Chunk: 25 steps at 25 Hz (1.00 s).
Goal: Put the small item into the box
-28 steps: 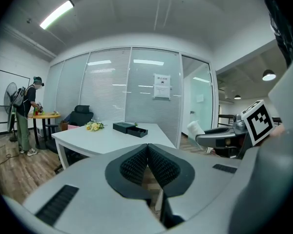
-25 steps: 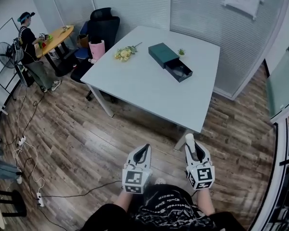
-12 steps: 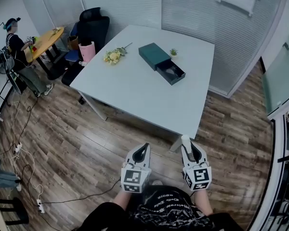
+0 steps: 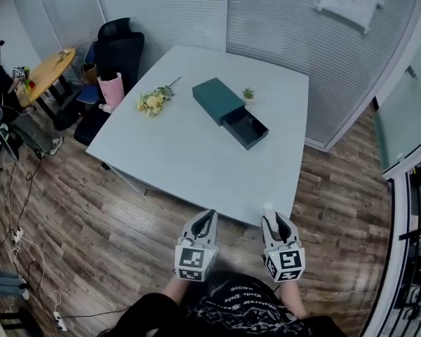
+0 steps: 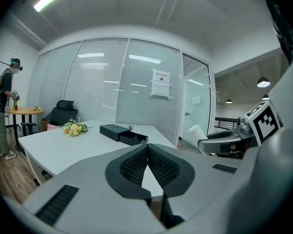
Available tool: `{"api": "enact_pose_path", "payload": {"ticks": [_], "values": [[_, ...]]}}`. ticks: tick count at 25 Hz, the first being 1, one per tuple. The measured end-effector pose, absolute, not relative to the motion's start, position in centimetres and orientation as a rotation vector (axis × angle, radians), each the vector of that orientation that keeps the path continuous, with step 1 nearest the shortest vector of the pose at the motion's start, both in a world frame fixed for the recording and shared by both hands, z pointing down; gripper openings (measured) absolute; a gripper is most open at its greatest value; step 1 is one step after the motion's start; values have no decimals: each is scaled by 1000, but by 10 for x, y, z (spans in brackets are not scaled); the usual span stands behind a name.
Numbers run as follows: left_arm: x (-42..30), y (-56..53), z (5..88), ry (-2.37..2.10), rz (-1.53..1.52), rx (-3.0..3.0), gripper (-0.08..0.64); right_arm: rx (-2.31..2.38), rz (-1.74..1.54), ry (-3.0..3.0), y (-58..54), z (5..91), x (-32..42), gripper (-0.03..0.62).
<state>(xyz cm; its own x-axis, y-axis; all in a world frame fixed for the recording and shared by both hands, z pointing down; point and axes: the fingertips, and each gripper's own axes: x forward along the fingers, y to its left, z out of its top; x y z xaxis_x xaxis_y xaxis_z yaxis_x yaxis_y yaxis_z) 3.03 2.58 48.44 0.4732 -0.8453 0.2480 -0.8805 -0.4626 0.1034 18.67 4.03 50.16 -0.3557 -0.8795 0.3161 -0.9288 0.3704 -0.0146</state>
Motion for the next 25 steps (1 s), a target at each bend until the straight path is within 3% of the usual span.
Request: {"api": "enact_pose_path", "payload": {"ticks": [12,25], "values": [[5,-128,483,-1278,271,2652,17,1813,282,-2228,-83,497,161,135],[-12,-194,493,-1129,301,2711,17,1902,299,-2110,-131,504,134,135]]}}
